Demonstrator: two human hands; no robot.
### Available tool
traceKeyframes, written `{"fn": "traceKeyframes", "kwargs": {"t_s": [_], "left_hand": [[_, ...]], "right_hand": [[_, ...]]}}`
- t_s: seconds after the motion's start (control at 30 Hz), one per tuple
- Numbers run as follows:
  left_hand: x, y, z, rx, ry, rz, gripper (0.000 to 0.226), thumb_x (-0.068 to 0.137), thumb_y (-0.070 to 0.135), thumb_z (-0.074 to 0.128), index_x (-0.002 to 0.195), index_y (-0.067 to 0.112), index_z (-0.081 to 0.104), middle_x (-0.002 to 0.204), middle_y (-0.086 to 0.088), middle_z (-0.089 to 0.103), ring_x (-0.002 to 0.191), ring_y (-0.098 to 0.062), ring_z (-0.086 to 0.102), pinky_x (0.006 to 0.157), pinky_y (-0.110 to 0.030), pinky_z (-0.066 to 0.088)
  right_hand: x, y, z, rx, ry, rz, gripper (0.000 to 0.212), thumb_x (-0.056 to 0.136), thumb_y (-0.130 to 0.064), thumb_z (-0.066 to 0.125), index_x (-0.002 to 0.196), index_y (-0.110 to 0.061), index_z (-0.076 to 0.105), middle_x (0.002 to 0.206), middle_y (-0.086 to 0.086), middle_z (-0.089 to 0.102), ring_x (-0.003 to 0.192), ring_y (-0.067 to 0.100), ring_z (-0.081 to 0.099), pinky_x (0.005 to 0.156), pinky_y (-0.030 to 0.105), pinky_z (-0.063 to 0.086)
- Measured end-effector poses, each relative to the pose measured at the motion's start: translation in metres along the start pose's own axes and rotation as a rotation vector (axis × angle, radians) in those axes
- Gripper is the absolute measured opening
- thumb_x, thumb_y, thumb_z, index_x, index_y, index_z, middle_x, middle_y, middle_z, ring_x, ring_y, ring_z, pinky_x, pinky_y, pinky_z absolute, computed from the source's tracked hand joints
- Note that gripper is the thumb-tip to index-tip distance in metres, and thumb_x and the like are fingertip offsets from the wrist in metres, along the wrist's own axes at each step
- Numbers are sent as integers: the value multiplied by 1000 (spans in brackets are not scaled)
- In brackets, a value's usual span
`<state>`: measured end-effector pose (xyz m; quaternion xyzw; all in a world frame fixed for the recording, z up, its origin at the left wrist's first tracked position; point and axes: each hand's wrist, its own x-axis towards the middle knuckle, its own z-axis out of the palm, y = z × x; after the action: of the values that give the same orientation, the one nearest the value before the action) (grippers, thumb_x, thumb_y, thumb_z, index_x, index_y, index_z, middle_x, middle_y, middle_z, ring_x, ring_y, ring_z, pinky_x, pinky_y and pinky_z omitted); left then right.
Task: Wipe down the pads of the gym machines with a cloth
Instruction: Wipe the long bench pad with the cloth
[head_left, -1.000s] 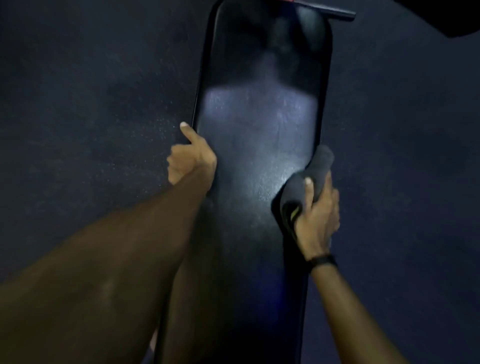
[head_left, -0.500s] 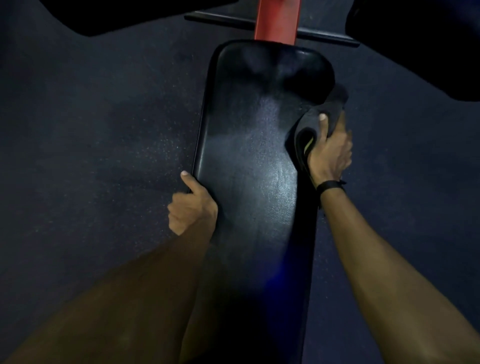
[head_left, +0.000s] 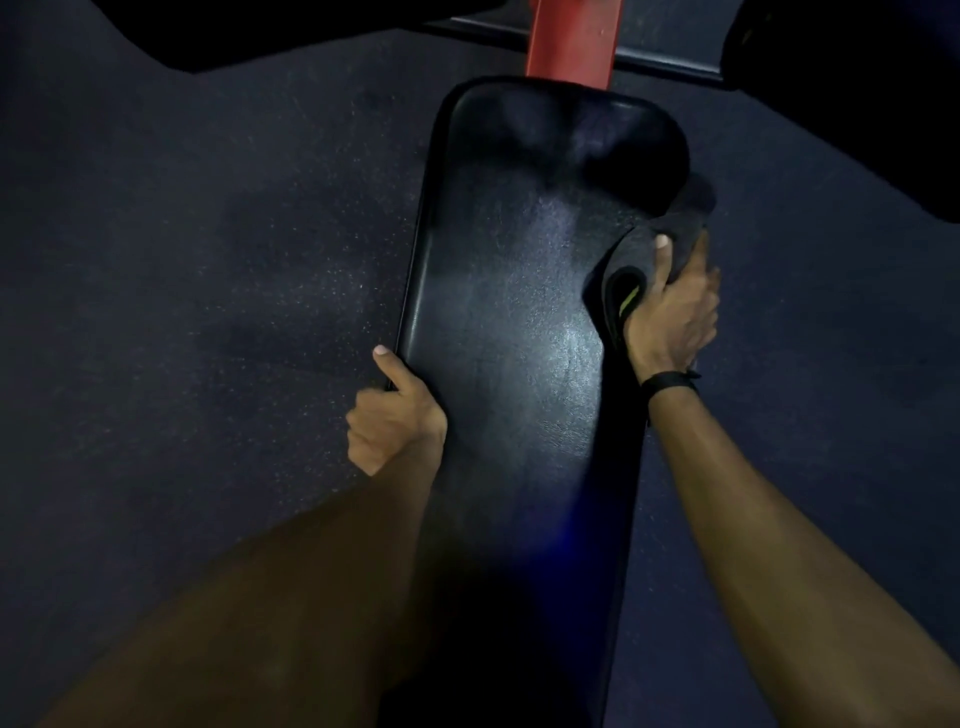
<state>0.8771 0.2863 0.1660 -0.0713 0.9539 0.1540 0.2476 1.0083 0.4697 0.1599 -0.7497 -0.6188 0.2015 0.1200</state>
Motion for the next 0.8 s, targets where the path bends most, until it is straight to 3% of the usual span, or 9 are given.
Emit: {"fn": "traceKeyframes", "kwargs": {"t_s": [0.3, 0.47, 0.57, 0.67, 0.8], "left_hand": [[-2, 2, 1, 8, -7, 55, 78, 104, 58, 17, 112, -2, 66, 117, -24, 66, 109, -42, 60, 95, -48, 41], [-1, 1, -10, 61, -89, 127, 71, 108, 48, 16, 125, -8, 57, 128, -29, 59, 118, -44, 55, 100, -49, 39], [9, 42, -16, 9, -128, 179, 65, 109, 44, 20, 133, -8, 52, 135, -29, 54, 123, -42, 52, 104, -49, 36], [18, 102, -6, -126, -169, 143, 72, 107, 53, 18, 144, -2, 45, 146, -23, 48, 132, -38, 47, 110, -47, 31], [31, 121, 16, -71, -107, 62, 73, 106, 56, 14, 144, 2, 45, 147, -19, 49, 131, -35, 49, 110, -43, 33]], "right_hand": [[0, -7, 4, -119, 58, 10, 57, 107, -51, 28, 154, -21, 35, 132, 15, 56, 113, 34, 60, 85, 44, 47], [-5, -4, 5, -106, 63, -24, 57, 107, -51, 27, 152, -18, 38, 128, 18, 59, 106, 36, 62, 74, 42, 47], [-2, -6, 3, -84, 48, -30, 57, 106, -51, 28, 153, -18, 38, 131, 19, 57, 107, 36, 61, 75, 43, 47], [1, -2, 5, -88, 50, -24, 58, 106, -50, 29, 153, -17, 38, 130, 19, 57, 106, 36, 61, 73, 42, 46], [-3, 0, 6, -51, 56, -56, 58, 106, -49, 32, 151, -14, 41, 128, 21, 58, 104, 37, 62, 75, 44, 48]]}}
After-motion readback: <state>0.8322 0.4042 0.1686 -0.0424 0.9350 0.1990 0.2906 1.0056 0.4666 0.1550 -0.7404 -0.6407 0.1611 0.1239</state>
